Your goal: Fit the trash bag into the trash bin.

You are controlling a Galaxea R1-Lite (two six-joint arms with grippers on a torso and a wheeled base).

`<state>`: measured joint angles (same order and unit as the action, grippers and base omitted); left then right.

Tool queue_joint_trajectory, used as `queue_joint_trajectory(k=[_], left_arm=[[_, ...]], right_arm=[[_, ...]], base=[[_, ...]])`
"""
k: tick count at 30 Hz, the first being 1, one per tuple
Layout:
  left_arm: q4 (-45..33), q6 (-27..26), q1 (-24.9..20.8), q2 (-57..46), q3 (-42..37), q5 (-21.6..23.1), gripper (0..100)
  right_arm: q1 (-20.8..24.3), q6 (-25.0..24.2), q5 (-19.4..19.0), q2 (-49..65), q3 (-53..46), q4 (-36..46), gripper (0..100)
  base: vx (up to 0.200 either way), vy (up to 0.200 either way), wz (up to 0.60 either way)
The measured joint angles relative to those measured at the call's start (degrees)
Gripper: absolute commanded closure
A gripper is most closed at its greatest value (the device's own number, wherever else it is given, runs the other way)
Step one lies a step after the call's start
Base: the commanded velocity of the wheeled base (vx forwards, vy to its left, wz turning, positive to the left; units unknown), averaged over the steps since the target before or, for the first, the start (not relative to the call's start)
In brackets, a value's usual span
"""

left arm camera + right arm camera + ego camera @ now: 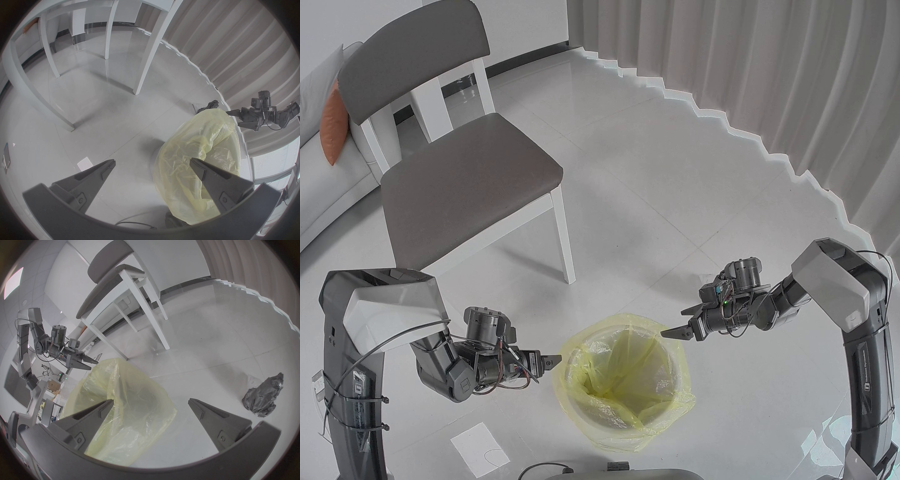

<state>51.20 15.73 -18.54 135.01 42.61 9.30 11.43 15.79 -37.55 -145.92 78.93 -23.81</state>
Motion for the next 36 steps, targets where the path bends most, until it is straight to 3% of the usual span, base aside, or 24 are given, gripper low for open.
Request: queue_joint_trajectory(k=[20, 27, 36], left_arm=[[0.0, 0.23, -0.11, -5.05, -2.61, -0.85, 0], [-0.05, 0.26, 0.13, -7.91, -4.61, -0.85, 0], [-0.54, -0.1, -1.77, -16.54, -11.46, -0.96, 0]], right_arm=[[-0.09, -2.6, 1.56, -6.47, 12.04, 11.3, 0], [-1.51, -2.16, 2.27, -1.71, 7.69, 12.21, 0], [-7.91, 1.84, 2.6, 10.14, -5.07, 12.57, 0]], base=[[0.0, 0.0, 0.0], [0.0, 0.0, 0.0], [0.0, 0.0, 0.0]])
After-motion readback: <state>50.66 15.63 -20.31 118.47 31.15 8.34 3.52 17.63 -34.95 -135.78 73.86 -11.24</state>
